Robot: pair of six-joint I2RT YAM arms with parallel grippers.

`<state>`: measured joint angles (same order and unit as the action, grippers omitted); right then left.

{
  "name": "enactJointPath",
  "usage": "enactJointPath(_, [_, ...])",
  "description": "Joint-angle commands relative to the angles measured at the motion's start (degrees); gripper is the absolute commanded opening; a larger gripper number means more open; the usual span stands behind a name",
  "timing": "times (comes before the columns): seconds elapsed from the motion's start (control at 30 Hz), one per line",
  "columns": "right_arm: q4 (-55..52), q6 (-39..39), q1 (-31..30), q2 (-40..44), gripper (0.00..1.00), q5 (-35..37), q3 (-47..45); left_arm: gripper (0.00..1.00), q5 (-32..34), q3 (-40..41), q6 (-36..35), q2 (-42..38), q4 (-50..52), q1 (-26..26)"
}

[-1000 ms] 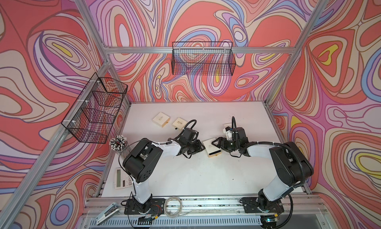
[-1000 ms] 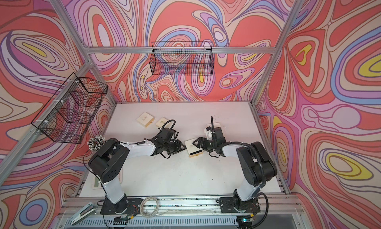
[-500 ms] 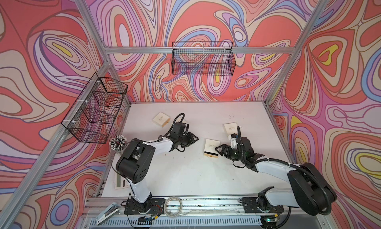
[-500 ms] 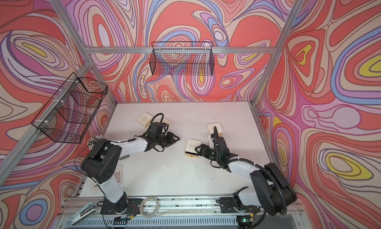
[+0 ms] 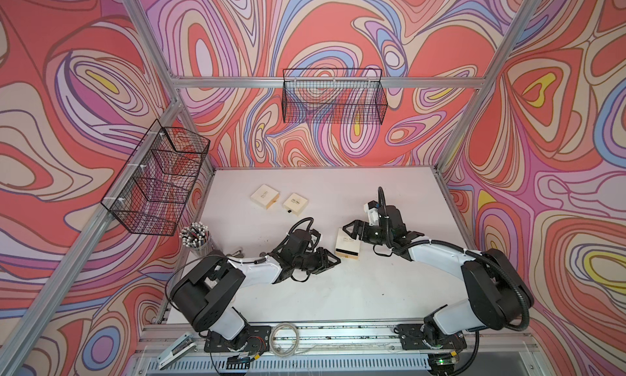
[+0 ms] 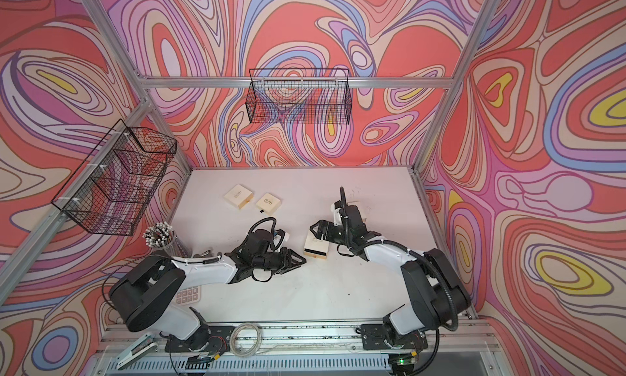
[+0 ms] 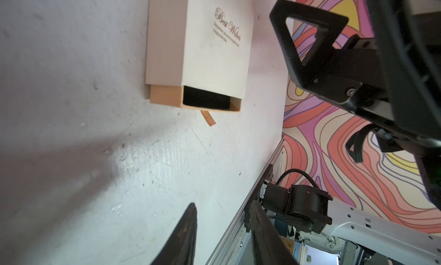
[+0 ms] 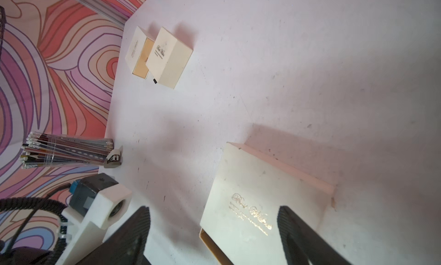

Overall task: Take out the earrings from the drawer-style jewelry box
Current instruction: Open the drawer in the jewelry box.

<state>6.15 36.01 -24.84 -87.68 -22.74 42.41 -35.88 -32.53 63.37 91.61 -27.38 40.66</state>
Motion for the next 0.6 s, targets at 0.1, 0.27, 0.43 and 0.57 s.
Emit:
enactJointPath(0.1, [1.17,-1.03,-1.44,-3.7,0.9,-2.78,2.91,0.35,-3.38,-3.72,6.62,11.89,-14.54,0.46])
enactJointPath(0.27, [0.65,-1.38,-1.61,-5.08,0.9,-2.75,3.48,0.35,-3.36,-4.65,7.55,15.53,-17.93,0.56])
enactJointPath(0.43, [0.3,-1.82,-1.69,-6.12,0.9,-2.87,3.73,0.33,-4.45,-5.94,8.95,18.69,-20.51,0.64])
enactJointPath(0.57, [0.57,-1.66,-1.69,-6.67,0.9,-3.03,3.6,0.32,-4.12,-6.95,9.11,19.96,-20.7,0.64])
